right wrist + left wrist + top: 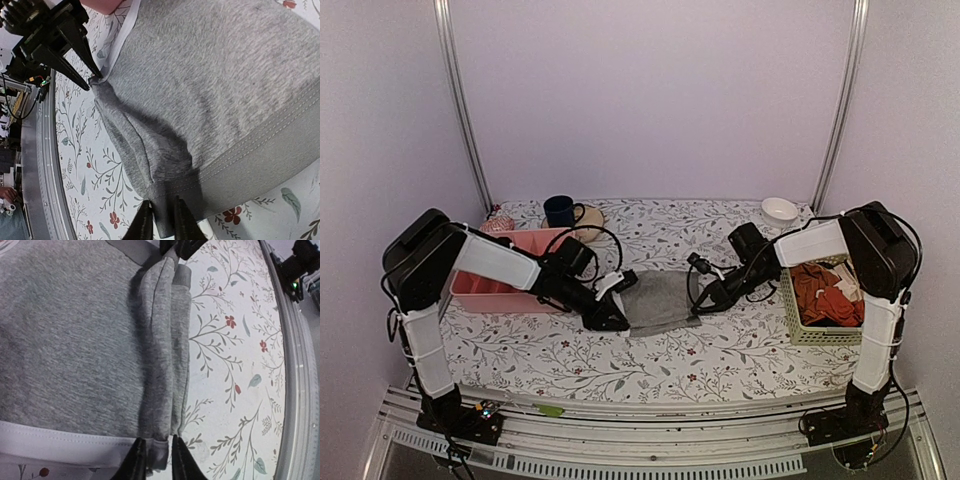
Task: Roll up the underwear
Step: Fold the underwear at the center of the board.
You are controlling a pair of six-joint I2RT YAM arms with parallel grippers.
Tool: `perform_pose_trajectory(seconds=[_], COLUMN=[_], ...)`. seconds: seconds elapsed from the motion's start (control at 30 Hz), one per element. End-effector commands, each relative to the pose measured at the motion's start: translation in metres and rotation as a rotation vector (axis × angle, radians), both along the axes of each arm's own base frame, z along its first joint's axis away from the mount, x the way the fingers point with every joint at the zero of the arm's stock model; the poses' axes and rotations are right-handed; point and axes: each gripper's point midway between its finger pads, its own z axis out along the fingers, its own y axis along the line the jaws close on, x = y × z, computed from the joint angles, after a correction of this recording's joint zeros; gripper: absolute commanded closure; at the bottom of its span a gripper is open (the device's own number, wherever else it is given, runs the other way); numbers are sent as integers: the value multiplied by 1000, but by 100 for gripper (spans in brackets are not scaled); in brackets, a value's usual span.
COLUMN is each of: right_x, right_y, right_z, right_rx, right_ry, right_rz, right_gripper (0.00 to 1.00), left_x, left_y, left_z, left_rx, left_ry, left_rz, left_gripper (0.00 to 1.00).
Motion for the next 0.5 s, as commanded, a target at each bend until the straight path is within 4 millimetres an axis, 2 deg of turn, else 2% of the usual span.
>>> perform_pose_trajectory(seconds=[0.0,0.17,0.23,0.33,0.47], right_x=[-21,-26,-30,-35,-17], right_y=[2,-1,-1,-3,4], right_z=[19,32,38,35,42], right_rx=[26,26,38,27,29], right_ry=[4,-13,-9,15,0], right_rz=[44,41,44,42,-2], right_gripper=[74,63,62,63,68], left_x=[-18,-22,-24,-22,-4], left_y=[4,8,9,9,5], left_z=[6,18,24,33,42], left_rx=[8,1,-10,-14,-7], left_ry=[-13,-47,-55,-80,-137], left_rz=[-41,-33,-46,-48,8], left_gripper=[73,65,64,63,66])
